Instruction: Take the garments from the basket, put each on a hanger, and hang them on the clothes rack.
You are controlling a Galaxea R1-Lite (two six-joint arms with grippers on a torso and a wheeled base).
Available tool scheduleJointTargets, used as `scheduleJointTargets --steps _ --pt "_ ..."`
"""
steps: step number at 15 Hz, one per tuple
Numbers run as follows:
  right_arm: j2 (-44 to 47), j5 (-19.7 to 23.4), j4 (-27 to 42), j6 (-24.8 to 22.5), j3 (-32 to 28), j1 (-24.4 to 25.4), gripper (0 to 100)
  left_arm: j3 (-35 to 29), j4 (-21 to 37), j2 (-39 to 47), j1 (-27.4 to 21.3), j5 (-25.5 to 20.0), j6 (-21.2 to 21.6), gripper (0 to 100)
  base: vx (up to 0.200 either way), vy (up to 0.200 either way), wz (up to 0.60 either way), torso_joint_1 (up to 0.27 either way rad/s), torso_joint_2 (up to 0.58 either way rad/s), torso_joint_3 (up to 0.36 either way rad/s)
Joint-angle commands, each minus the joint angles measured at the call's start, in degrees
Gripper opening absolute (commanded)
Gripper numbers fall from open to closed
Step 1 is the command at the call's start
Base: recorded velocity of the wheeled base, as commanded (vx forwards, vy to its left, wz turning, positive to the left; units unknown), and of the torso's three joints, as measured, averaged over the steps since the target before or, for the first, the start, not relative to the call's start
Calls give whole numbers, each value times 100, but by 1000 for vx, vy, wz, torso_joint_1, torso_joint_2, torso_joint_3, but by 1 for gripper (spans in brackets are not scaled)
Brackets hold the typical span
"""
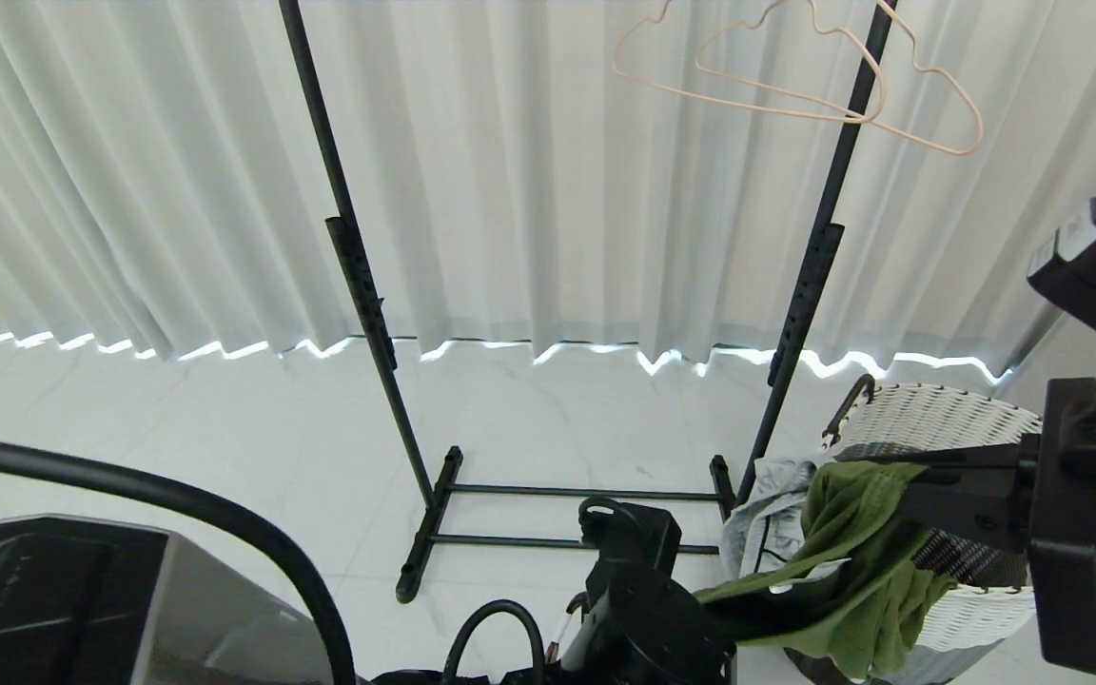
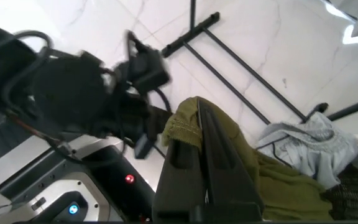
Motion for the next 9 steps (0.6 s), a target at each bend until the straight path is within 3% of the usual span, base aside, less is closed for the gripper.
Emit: scheduleJointTargets --steps 1,2,4,6,7,9 --pt "-84 -8 17 -29 182 -362 0 663 -43 -1492 -314 96 287 0 0 0 0 0 0 0" --pt "-101 -8 8 -38 234 -485 0 734 256 -2151 -420 -45 313 0 0 0 0 0 0 0" --pt "-189 -26 -19 -196 357 -661 0 452 1750 -3575 -569 -344 331 0 0 0 0 0 0 0" --pt "-295 -61 -27 -354 498 -714 0 -163 3016 -4392 -604 -581 357 0 0 0 0 0 0 0" --pt "-330 -70 -36 -389 533 -714 0 -330 3324 -4515 -604 -581 410 0 0 0 0 0 0 0" --pt "-532 -378 -36 -609 744 -714 0 -594 4361 -4849 -551 -264 1096 0 0 0 0 0 0 0"
